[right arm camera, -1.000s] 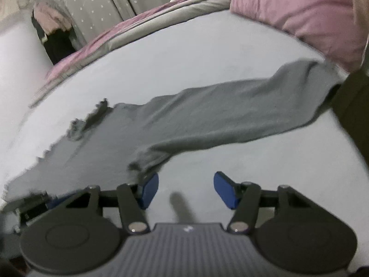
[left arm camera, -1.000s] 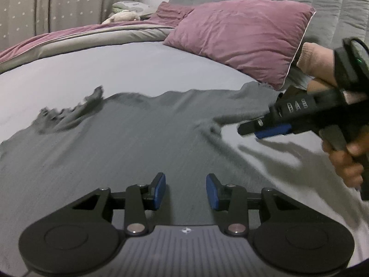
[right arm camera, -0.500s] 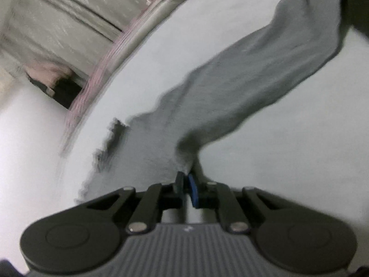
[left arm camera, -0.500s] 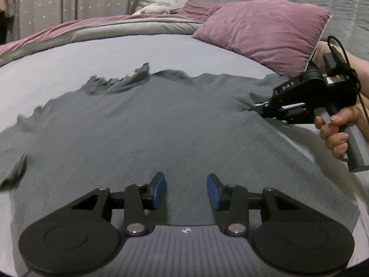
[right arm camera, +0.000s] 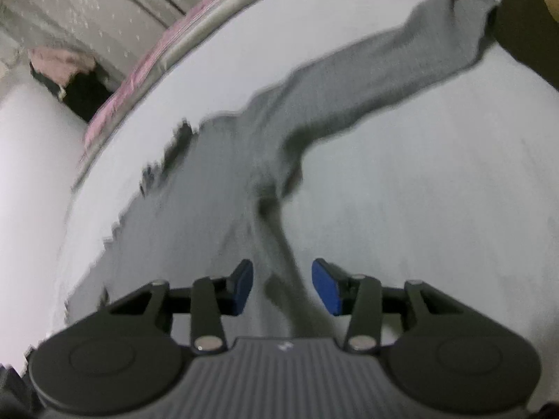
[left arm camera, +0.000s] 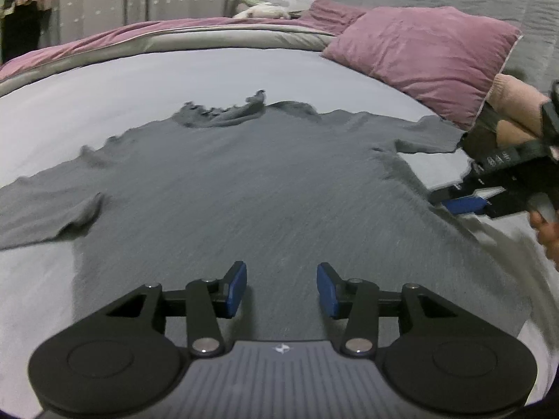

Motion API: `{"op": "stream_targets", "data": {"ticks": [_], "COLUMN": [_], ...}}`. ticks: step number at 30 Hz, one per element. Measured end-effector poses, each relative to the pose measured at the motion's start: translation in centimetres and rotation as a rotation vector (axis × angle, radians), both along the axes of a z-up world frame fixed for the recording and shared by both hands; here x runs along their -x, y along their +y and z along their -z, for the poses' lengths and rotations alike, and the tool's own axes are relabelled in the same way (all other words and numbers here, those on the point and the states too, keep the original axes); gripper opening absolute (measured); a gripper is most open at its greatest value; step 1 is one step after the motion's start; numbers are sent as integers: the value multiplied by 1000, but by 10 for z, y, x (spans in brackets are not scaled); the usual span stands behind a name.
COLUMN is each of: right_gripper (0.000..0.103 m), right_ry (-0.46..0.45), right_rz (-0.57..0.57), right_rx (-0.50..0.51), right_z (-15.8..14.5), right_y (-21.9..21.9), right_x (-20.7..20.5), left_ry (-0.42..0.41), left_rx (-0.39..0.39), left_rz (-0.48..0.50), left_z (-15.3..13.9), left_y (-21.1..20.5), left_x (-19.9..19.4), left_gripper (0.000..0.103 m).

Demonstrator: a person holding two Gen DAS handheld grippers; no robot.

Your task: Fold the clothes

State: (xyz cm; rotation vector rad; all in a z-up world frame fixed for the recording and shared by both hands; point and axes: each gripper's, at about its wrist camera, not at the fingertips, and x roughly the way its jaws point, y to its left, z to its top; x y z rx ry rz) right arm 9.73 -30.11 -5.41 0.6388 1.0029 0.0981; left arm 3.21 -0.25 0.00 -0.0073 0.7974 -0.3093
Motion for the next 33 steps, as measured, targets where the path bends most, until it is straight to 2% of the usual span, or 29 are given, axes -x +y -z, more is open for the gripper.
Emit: {"op": "stream_targets", "data": {"ticks": [4, 9, 11, 14, 19, 20, 23, 27, 28, 31, 33], "right_gripper": [33, 13, 11, 9, 10, 15, 17, 21, 25, 26, 27], "right_ry": [38, 92, 119, 153, 186, 184, 136, 57, 41, 13, 9], "right_rz": [-38, -41, -46, -87, -129, -128, -119, -131, -135, -149, -162], "right_rx": [29, 49, 62, 134, 216, 223, 225, 246, 247, 251, 292], "right_z": [-1, 2, 1, -4, -16, -19, -30, -42, -43, -39, -33], "right_y": [6, -1, -3, -1, 5, 5, 10, 29, 35, 54, 65], "right_x": [26, 60, 69, 79, 93, 96, 102, 92, 88, 76, 68], "left_ry": [49, 122, 146, 149, 150, 145, 125, 99, 92, 97, 112], "left_rx": [-21, -27, -35, -30, -7, 4, 32, 23, 21, 4, -18], "left_rz": [-93, -205, -232, -240, -260, -262, -257, -224, -216, -198, -187], "left_z": [-2, 2, 6, 8, 2, 1, -4, -8, -9, -6, 0], "left_y": [14, 40, 48, 59, 68, 69, 70, 57, 53, 42, 37], "left_x": [14, 30, 37, 48, 60, 62, 63, 50, 46, 37, 34], "left_gripper": [45, 45, 45, 47, 47, 47, 47, 47, 47, 47, 47]}}
